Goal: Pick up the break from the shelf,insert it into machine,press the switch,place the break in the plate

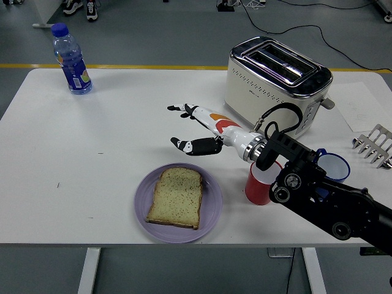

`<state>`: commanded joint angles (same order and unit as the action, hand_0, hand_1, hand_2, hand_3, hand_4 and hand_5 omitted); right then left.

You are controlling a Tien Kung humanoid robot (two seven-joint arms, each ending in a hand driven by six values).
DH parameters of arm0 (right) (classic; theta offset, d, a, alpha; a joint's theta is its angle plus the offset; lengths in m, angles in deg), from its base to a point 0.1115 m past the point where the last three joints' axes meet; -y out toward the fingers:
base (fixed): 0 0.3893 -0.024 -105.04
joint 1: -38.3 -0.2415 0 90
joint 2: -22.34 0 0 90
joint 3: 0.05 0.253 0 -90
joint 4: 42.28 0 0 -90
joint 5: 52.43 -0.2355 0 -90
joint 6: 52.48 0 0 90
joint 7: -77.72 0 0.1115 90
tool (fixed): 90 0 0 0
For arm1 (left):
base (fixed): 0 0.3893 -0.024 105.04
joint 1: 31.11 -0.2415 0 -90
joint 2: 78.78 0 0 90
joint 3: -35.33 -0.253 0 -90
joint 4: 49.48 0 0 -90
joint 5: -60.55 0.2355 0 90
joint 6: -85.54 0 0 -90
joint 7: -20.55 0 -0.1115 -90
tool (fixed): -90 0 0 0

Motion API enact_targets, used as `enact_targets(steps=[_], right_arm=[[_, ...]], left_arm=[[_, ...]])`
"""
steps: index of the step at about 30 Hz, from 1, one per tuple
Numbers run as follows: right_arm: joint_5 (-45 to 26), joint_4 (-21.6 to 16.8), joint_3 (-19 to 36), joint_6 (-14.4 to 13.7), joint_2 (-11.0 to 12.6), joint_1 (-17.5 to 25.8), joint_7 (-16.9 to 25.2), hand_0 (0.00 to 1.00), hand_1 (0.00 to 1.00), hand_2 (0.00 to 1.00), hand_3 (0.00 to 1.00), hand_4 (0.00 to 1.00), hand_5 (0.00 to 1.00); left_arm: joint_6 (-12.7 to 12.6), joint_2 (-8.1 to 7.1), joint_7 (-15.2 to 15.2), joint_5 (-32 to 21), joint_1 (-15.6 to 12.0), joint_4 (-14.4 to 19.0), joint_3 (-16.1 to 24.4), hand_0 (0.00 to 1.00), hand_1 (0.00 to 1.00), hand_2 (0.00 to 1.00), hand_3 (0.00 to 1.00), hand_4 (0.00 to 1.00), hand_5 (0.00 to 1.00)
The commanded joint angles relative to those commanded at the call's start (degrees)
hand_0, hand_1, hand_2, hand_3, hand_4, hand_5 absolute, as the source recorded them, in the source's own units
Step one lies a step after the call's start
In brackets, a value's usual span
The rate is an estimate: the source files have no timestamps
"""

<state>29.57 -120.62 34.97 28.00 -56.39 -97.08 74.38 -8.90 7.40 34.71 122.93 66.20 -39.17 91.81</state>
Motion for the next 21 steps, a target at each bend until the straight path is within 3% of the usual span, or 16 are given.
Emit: enact_targets(steps=[4,5,6,10,11,16,17,21], right_arm=[[-5.4,-5.0,6.4,4.1,3.3,1.1,3.8,0.869,0.854,0.904,0.898,0.676,0.370],[-7.4,-6.4,8.4,5.2,4.3,1.6,4.9,0.846,0.820,0.859,0.838,0.644,0.325],[-8.4,-6.9,9.5,5.6,4.6,1.8,5.2,0.846,0.820,0.859,0.838,0.644,0.325],[-14.3,-9.7,14.1,6.1,7.0,3.1,7.2,0.846,0.820,0.859,0.838,0.644,0.325],[-16.1,-10.4,15.2,6.0,7.7,3.6,7.8,0.806,0.768,0.794,0.766,0.579,0.269],[-27.7,-12.7,23.0,5.7,11.8,6.1,9.4,0.806,0.768,0.794,0.766,0.579,0.269],[-29.5,-12.8,24.1,5.7,12.2,6.4,9.4,0.757,0.724,0.729,0.670,0.521,0.230],[-38.0,-14.2,30.2,4.5,16.0,9.3,9.2,0.757,0.724,0.729,0.670,0.521,0.230]], left_arm=[[0.0,0.03,0.1,0.4,-0.1,0.0,0.1,0.685,0.694,0.678,0.560,0.281,0.828],[0.0,0.01,0.1,0.4,-0.1,0.0,0.0,0.685,0.692,0.678,0.560,0.281,0.828],[0.1,0.01,0.1,0.4,-0.1,0.0,0.0,0.685,0.692,0.678,0.560,0.281,0.828],[0.1,0.06,0.2,1.3,-0.2,0.0,0.7,0.685,0.692,0.678,0.560,0.281,0.828],[0.1,0.07,0.2,1.4,-0.3,0.0,0.8,0.685,0.692,0.678,0.560,0.281,0.829],[0.2,0.12,0.3,1.7,-0.5,0.0,0.8,0.685,0.692,0.678,0.560,0.281,0.829],[0.2,0.12,0.3,1.8,-0.5,0.0,0.8,0.685,0.692,0.678,0.560,0.280,0.827],[0.3,0.18,0.4,2.9,-0.9,0.0,1.8,0.685,0.692,0.678,0.560,0.280,0.827]])
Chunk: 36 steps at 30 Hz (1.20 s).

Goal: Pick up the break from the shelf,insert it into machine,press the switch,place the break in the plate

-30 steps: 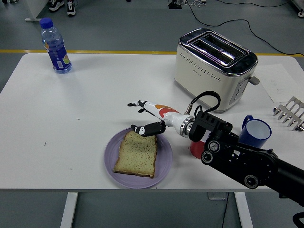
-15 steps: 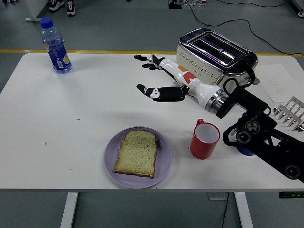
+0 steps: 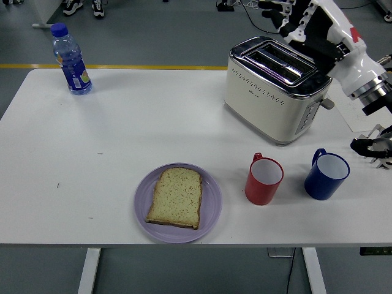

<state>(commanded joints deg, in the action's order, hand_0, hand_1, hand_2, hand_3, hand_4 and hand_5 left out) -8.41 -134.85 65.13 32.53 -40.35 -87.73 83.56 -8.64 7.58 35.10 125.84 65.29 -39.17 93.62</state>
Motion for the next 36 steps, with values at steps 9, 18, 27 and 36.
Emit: enact_targets(steps=[9,18,27,36], right_arm=[[-16.5,-0.1,9.6,-2.2,5.5,7.3,1.6,0.720,0.692,0.701,0.633,0.491,0.222],[-28.0,9.2,22.4,-2.8,4.6,16.2,1.0,0.712,0.678,0.691,0.620,0.507,0.232],[-27.9,14.2,29.8,-2.2,0.5,23.5,1.6,0.708,0.677,0.690,0.617,0.474,0.206],[-25.1,15.8,38.7,-1.5,-6.8,30.2,2.6,0.707,0.678,0.688,0.617,0.470,0.207]], left_arm=[[0.0,0.03,0.2,1.4,-0.7,0.0,1.3,0.685,0.692,0.676,0.558,0.280,0.827],[0.1,0.14,0.3,2.9,-1.2,0.0,2.6,0.685,0.692,0.677,0.558,0.279,0.827],[0.0,0.24,0.2,2.7,-1.2,0.0,2.6,0.684,0.691,0.676,0.559,0.279,0.826],[0.0,0.30,0.1,2.8,-0.9,0.0,2.5,0.684,0.691,0.676,0.559,0.279,0.826]])
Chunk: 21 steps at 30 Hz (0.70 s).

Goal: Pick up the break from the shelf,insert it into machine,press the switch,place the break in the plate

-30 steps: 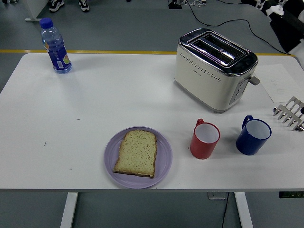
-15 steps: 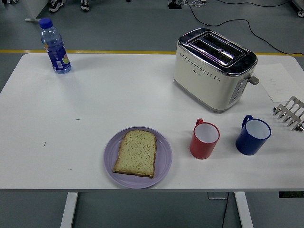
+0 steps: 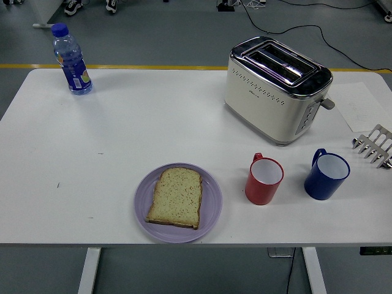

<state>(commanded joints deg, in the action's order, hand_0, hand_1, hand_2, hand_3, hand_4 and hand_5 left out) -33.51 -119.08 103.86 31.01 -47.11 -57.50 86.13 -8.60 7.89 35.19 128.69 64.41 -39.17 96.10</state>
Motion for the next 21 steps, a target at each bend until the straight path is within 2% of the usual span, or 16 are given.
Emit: enact_targets(steps=[12,21], right_arm=[[3.0,0.6,4.2,2.2,-6.9,4.2,-1.8,0.716,0.688,0.697,0.625,0.469,0.207],[3.5,0.4,6.2,3.8,-9.6,4.4,-5.4,0.726,0.701,0.713,0.655,0.463,0.251]], left_arm=[[0.0,0.12,-0.1,0.8,0.2,0.0,0.5,0.684,0.692,0.676,0.560,0.279,0.827],[-0.1,0.12,-0.2,0.9,0.3,0.0,0.3,0.684,0.692,0.676,0.560,0.279,0.827]])
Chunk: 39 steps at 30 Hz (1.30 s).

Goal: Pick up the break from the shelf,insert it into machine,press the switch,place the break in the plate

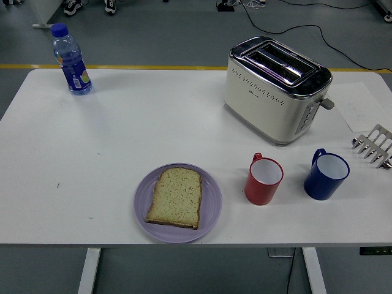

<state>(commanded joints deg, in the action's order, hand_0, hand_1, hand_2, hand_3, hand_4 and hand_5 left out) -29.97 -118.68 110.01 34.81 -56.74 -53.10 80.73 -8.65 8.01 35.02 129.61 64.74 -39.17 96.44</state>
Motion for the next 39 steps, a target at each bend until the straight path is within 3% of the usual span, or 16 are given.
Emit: enact_targets(steps=[9,11,39], right_arm=[[0.6,0.0,0.3,0.9,-0.9,-0.3,-2.5,0.744,0.716,0.735,0.683,0.484,0.305],[0.5,-0.1,0.3,0.8,-1.0,-0.3,-2.5,0.749,0.717,0.739,0.690,0.499,0.347],[-3.0,-0.2,-1.1,-0.6,-1.0,1.0,-1.3,0.737,0.706,0.731,0.679,0.514,0.417]], left_arm=[[0.0,-0.04,-0.1,-0.6,0.3,0.0,-0.7,0.684,0.690,0.675,0.560,0.278,0.827],[0.1,0.00,-0.1,-0.4,0.2,0.0,-0.6,0.684,0.689,0.675,0.560,0.278,0.828],[1.6,0.23,-0.1,2.6,-0.3,0.0,-1.5,0.684,0.691,0.675,0.561,0.278,0.828]])
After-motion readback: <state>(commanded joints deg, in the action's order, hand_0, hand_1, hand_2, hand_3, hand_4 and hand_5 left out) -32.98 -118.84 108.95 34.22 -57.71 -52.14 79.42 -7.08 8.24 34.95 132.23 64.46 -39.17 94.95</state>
